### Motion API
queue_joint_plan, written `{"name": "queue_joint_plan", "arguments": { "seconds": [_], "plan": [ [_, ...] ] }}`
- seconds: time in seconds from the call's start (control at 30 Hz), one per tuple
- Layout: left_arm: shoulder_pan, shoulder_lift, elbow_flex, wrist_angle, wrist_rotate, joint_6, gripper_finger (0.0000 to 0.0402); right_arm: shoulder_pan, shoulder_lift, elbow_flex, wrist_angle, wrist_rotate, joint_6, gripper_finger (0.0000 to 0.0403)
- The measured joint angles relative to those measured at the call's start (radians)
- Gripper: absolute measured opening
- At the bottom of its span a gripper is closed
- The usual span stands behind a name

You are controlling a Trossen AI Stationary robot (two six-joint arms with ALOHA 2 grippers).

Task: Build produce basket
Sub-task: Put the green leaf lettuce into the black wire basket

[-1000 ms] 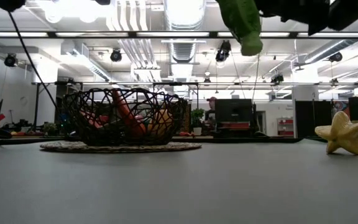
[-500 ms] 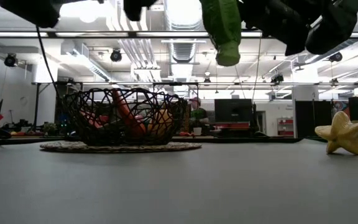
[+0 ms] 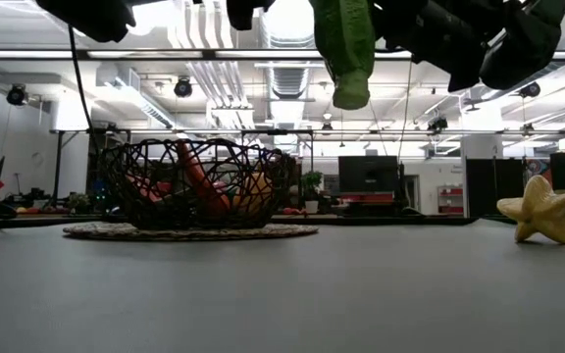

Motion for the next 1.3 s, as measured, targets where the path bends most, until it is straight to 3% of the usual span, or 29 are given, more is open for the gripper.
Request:
{"name": "queue_joint_plan", "arguments": {
  "seconds": [0.27, 0.67, 0.87, 1.1, 1.3],
  "plan": [
    [0.022, 0.001, 0.002, -0.005, -0.008, -0.051, 0.0243, 0.000, 0.001, 0.000, -0.003, 0.002, 0.001, 0.0107],
    [0.026, 0.001, 0.002, -0.024, -0.019, -0.053, 0.0074, 0.000, 0.002, 0.000, -0.008, 0.002, 0.030, 0.0116],
    [0.026, 0.001, 0.001, -0.033, -0.020, -0.053, 0.0017, 0.000, 0.002, 0.000, -0.018, 0.003, 0.035, 0.0183],
    [0.025, -0.002, -0.013, -0.041, -0.066, -0.034, 0.0009, -0.017, -0.029, 0.000, -0.041, 0.004, 0.085, 0.0271],
    [0.019, -0.081, -0.059, -0.033, -0.151, 0.011, 0.0008, -0.040, -0.110, 0.000, -0.171, 0.015, 0.096, 0.0310]
  ]
}}
